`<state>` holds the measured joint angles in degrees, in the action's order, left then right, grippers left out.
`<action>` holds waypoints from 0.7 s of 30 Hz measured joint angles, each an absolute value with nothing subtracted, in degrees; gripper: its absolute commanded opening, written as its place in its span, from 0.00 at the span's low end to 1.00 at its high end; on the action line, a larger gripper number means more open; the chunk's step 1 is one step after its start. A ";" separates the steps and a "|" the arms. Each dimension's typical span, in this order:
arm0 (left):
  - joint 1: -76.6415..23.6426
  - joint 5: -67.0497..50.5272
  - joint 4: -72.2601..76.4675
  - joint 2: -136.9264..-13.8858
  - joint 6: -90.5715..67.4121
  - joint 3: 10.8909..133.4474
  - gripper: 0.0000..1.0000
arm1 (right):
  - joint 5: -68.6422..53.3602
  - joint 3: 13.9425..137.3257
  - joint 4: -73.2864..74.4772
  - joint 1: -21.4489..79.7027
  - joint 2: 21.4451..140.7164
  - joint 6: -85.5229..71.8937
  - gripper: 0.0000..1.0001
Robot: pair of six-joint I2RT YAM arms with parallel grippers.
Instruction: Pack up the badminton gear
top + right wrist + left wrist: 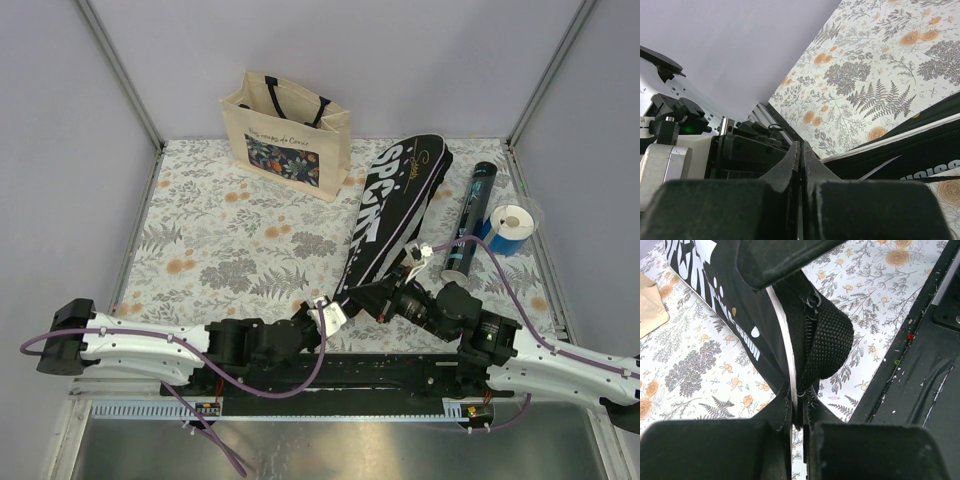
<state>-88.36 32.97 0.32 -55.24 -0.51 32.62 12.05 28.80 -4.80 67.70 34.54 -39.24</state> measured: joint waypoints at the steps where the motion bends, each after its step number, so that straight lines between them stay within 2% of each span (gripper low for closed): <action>1: -88.42 33.28 0.49 -55.33 -0.38 32.67 0.00 | 11.90 28.80 -4.86 67.70 34.61 -39.38 0.00; 10: -88.44 33.85 -0.54 -55.33 2.15 33.41 0.00 | 6.90 28.53 -10.11 67.55 40.16 -43.81 0.00; 17: -88.12 34.11 -2.11 -55.61 2.48 34.06 0.00 | 7.60 28.47 -15.53 69.71 45.12 -44.16 0.00; 18: -88.03 34.11 -2.50 -55.59 2.42 34.06 0.00 | 8.14 28.47 -16.16 70.28 45.87 -44.14 0.02; 20: -87.99 34.24 -3.18 -55.48 2.28 34.06 0.00 | 9.47 28.36 -16.43 70.87 46.35 -44.07 0.25; 21: -87.88 34.26 -3.22 -55.48 2.15 34.06 0.00 | 10.39 28.23 -16.38 71.09 46.00 -44.05 0.33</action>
<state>-87.88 34.26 -3.22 -55.48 2.15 34.06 10.39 28.23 -16.38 71.09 46.00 -44.05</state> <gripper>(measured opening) 0.072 0.098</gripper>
